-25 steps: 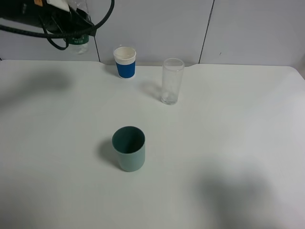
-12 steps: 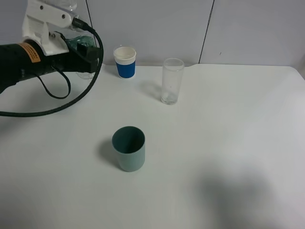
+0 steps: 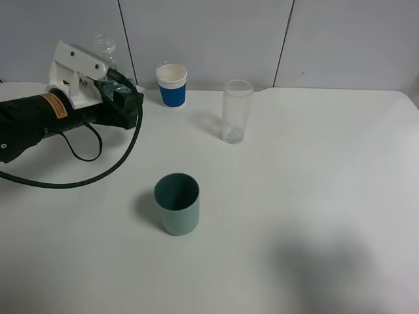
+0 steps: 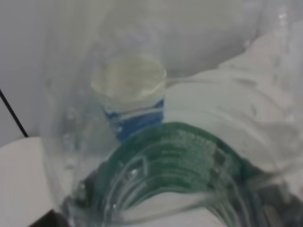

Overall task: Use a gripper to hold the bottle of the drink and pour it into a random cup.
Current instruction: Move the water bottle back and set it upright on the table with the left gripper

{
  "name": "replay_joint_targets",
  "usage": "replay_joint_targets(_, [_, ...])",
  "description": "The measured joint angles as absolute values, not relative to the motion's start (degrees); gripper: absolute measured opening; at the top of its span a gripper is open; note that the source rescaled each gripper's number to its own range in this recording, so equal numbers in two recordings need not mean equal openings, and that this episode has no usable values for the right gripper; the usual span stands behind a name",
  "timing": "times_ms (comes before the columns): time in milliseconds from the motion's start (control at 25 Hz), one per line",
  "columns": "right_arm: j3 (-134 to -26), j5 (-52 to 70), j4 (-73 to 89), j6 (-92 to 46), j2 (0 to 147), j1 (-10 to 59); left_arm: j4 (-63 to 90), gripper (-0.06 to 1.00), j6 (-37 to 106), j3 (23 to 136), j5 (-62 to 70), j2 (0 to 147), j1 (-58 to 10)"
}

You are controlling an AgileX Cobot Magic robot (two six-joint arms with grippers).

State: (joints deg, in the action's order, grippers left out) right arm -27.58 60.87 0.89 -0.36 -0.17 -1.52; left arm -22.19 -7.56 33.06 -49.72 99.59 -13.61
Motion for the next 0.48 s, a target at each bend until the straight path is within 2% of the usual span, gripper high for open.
replay_joint_targets(480, [-27.58,60.87,0.89,-0.36,-0.17,-1.52,-22.66,0.00,-6.04,33.11,-58.93,110.41,-10.30])
